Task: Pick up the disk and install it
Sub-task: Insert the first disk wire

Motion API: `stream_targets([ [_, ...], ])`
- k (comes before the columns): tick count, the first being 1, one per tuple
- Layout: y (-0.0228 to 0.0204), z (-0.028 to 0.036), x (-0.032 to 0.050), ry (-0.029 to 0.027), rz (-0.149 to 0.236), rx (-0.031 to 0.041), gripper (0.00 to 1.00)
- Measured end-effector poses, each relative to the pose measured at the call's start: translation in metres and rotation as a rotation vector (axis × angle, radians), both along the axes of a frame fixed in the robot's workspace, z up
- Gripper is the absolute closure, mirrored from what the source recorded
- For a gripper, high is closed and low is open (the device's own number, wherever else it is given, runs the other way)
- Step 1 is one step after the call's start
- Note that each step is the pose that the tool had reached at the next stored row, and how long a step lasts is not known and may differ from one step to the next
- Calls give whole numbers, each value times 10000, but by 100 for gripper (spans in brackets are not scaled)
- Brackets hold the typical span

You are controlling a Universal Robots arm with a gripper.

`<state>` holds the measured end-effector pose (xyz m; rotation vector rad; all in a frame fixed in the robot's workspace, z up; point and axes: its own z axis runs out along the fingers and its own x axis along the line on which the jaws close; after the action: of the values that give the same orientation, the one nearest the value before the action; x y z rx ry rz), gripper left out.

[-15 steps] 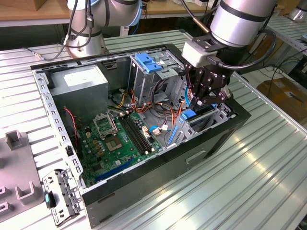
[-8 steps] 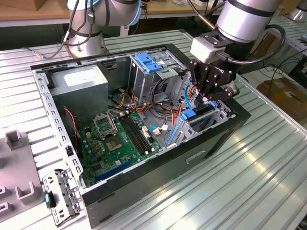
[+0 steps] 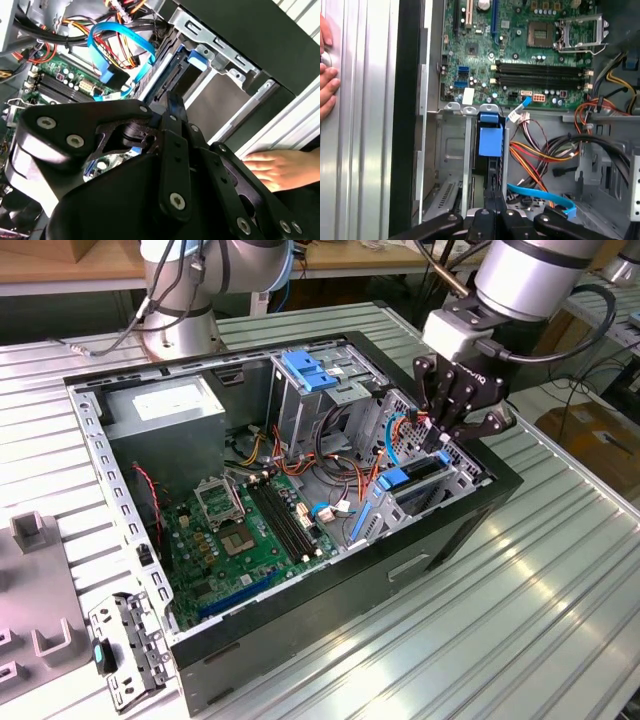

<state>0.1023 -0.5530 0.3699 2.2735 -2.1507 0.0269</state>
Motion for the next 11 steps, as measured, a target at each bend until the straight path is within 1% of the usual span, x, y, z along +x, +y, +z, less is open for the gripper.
stream_targets([
  [1, 1, 29, 1, 11, 51, 4, 89],
  [2, 2, 86, 3, 44, 170, 4, 89],
  [4, 3, 149, 6, 80, 348, 5, 89],
  [5, 3, 166, 14, 86, 458, 6, 89],
  [8, 5, 168, 45, 91, 614, 6, 89],
  [11, 14, 169, 104, 97, 676, 4, 89],
])
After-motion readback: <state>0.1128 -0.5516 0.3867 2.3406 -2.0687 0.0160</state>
